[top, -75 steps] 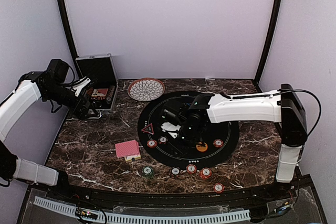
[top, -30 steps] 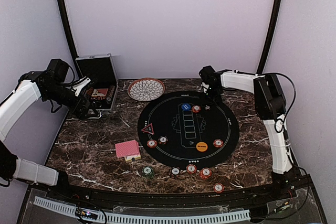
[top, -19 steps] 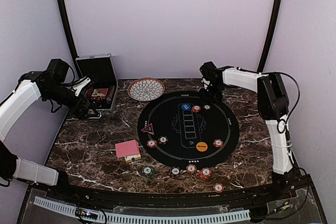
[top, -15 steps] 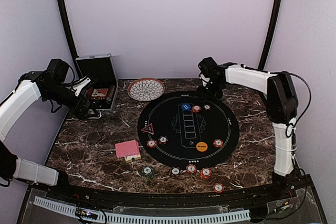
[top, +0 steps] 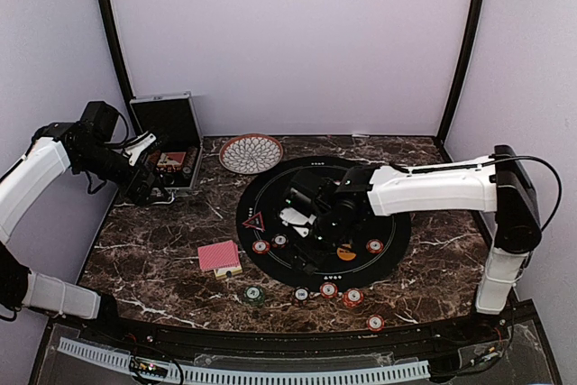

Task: Distribute texas hold em gaming equipment

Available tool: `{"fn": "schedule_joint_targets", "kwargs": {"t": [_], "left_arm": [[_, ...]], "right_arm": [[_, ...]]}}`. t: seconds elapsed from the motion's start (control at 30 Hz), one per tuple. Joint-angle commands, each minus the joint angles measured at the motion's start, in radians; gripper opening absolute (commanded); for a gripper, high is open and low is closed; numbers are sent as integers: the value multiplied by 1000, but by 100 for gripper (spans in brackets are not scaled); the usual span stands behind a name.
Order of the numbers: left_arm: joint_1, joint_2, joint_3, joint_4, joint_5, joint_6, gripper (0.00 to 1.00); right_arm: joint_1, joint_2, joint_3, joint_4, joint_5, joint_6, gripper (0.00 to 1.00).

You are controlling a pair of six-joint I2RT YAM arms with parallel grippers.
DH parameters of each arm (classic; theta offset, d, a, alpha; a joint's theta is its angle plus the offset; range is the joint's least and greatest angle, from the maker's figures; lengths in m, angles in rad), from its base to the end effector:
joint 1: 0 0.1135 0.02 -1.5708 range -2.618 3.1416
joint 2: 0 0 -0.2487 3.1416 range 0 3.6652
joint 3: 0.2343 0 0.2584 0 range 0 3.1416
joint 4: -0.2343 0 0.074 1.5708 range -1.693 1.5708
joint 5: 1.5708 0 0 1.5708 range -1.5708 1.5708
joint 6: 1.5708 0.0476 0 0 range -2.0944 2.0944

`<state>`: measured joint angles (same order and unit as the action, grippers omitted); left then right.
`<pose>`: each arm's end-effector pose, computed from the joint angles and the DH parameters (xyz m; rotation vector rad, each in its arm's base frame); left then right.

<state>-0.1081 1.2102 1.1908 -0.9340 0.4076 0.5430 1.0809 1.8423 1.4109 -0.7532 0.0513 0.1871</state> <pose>0.2493 -0.0460 0.3053 0.9319 2.2583 -0.3242 0.1837 0.3393 0.1899 -1.1924 2.5206 0.2653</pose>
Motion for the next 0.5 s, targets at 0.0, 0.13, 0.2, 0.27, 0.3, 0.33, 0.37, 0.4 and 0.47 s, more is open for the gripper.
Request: {"fn": "schedule_joint_targets", "kwargs": {"t": [0.0,0.13,0.2,0.27,0.3,0.33,0.37,0.4,0.47], "left_arm": [[-5,-9,27,-30,18,14,99],[-5,-13,27,-35,15,15,99],[-5,-16,24,-36,15,15,99],[-6,-17,22,-37,15,16,99],[-6,-17,22,-37,14,16,99],[-5,-18,22,-38,14,16,99],[-5,-18,22,-37,12,17,99],[-5,-18,24,-38,12,17,99],[-7,-17,28,-39,12,19,99]], "right_arm": [[48,-9,-39,-1,-85,-41,85],[76,10,-44,3,-136,-64,86],[86,29,-35,3,-148,-72,86],[94,50,-24,0,-148,-79,86],[97,61,-21,0,-148,-82,86],[99,69,-19,-1,-151,-86,86],[101,76,-17,0,-153,-87,86],[102,81,-17,0,-156,-88,86],[103,91,-18,1,-157,-91,87]]}}
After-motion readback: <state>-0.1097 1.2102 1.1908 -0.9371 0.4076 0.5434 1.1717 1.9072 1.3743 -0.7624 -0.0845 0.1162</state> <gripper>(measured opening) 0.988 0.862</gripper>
